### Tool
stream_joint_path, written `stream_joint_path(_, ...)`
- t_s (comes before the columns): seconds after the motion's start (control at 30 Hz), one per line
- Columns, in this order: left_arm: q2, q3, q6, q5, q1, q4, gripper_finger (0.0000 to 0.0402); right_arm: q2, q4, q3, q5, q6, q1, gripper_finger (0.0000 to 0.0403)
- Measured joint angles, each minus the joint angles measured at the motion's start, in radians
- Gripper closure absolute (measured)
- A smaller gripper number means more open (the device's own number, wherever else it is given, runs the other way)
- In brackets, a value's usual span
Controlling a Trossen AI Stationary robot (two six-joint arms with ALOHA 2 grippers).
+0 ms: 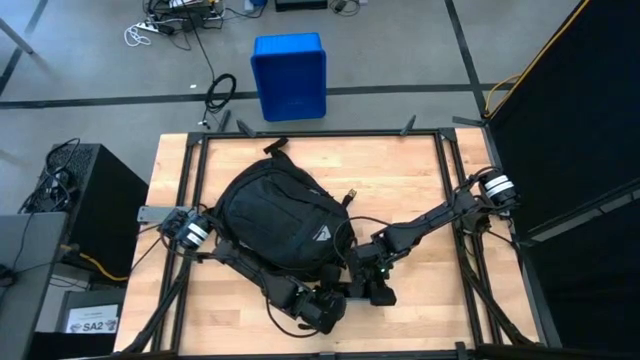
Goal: Unpack backpack
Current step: Put the blue cellphone into the black backpack
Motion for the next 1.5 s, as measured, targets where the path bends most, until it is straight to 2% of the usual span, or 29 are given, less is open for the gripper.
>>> stream_joint_path(0.07, 0.0, 0.0, -0.002, -0.023, 0.0, 0.009, 0.0378, 0.0, 0.002, 0.0, -0.005, -0.001, -0.001, 0.0144)
stream_joint_path(0.2, 0.0, 0.0, 0.009, -0.032, 0.001, 0.034, 0.0395, -0.001, 0.005, 0.0, -0.004, -0.012, -0.001, 0.0179)
stream_joint_path(0.4, 0.0, 0.003, 0.0, -0.03, 0.001, 0.042, 0.0399, -0.003, 0.002, 0.002, 0.012, 0.007, 0.001, 0.0209)
stream_joint_path(0.53, 0.001, 0.029, -0.036, -0.025, 0.003, 0.031, 0.04, -0.004, -0.037, 0.003, 0.093, 0.008, 0.016, 0.0221)
stream_joint_path(0.77, 0.002, 0.08, -0.202, 0.013, 0.029, -0.064, 0.0401, -0.003, -0.101, 0.004, 0.236, 0.014, 0.036, 0.0255)
stream_joint_path(0.93, 0.0, 0.082, -0.238, 0.044, 0.043, -0.066, 0.0401, -0.003, -0.149, 0.017, 0.302, -0.018, 0.051, 0.03)
stream_joint_path(1.07, -0.001, 0.083, -0.252, 0.052, 0.044, -0.062, 0.0399, 0.0, -0.204, 0.051, 0.357, -0.056, 0.072, 0.0354)
stream_joint_path(1.17, -0.005, 0.084, -0.282, 0.053, 0.045, -0.069, 0.0388, 0.004, -0.26, 0.082, 0.412, -0.09, 0.088, 0.0391)
stream_joint_path(1.23, -0.021, 0.085, -0.275, 0.068, 0.043, -0.105, 0.037, 0.004, -0.275, 0.097, 0.45, -0.089, 0.1, 0.0395)
stream_joint_path(1.33, -0.057, 0.085, -0.259, 0.081, 0.027, -0.161, 0.0333, 0.001, -0.275, 0.108, 0.448, -0.091, 0.109, 0.0399)
stream_joint_path(1.5, -0.131, 0.084, -0.211, 0.016, -0.03, -0.191, 0.0281, 0.004, -0.316, 0.109, 0.475, -0.076, 0.111, 0.0401)
